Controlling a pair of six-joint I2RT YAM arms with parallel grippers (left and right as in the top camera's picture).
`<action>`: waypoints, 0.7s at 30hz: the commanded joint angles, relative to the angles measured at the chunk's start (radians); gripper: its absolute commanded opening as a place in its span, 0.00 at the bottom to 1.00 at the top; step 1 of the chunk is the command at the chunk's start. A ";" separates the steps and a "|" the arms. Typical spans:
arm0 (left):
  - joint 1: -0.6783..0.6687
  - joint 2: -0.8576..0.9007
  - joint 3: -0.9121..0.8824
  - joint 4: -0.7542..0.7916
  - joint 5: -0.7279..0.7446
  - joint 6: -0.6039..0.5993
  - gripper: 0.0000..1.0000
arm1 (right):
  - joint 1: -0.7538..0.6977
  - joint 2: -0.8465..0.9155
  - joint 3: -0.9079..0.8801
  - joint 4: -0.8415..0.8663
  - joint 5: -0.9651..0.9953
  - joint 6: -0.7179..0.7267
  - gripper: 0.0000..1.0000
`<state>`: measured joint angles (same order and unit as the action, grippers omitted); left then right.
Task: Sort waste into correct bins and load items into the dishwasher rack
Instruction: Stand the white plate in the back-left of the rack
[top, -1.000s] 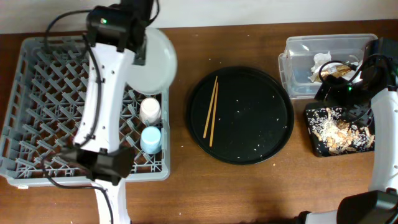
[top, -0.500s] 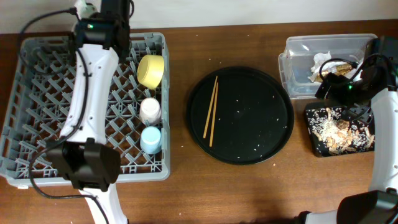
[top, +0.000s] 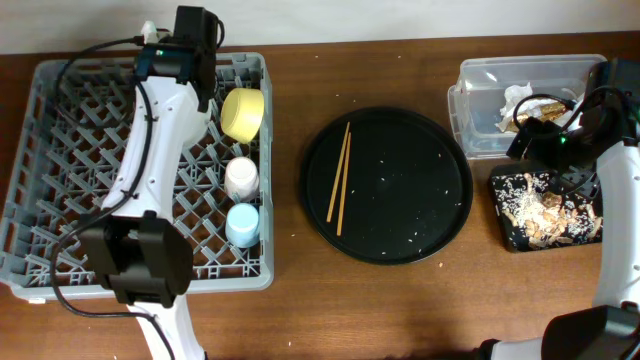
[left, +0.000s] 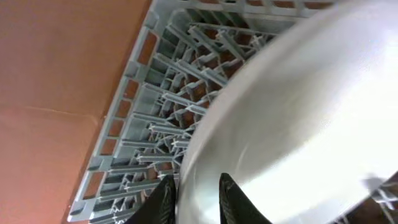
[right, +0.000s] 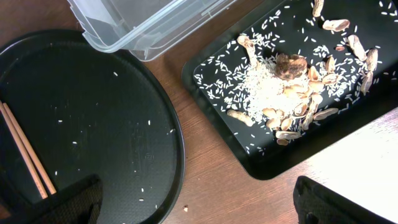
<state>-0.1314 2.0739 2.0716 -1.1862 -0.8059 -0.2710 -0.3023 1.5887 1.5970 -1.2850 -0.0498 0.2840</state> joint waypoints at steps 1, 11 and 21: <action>-0.003 -0.012 -0.006 -0.007 -0.005 0.015 0.15 | 0.001 0.004 0.016 0.000 -0.002 0.000 0.98; -0.003 -0.012 -0.006 -0.148 -0.122 0.041 0.13 | 0.001 0.004 0.016 0.003 -0.002 0.001 0.99; 0.208 -0.014 0.019 -0.021 0.724 0.182 0.66 | 0.001 0.004 0.016 0.002 -0.002 0.000 0.98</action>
<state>-0.0631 2.0739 2.0708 -1.2297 -0.5304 -0.1787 -0.3023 1.5887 1.5970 -1.2812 -0.0498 0.2840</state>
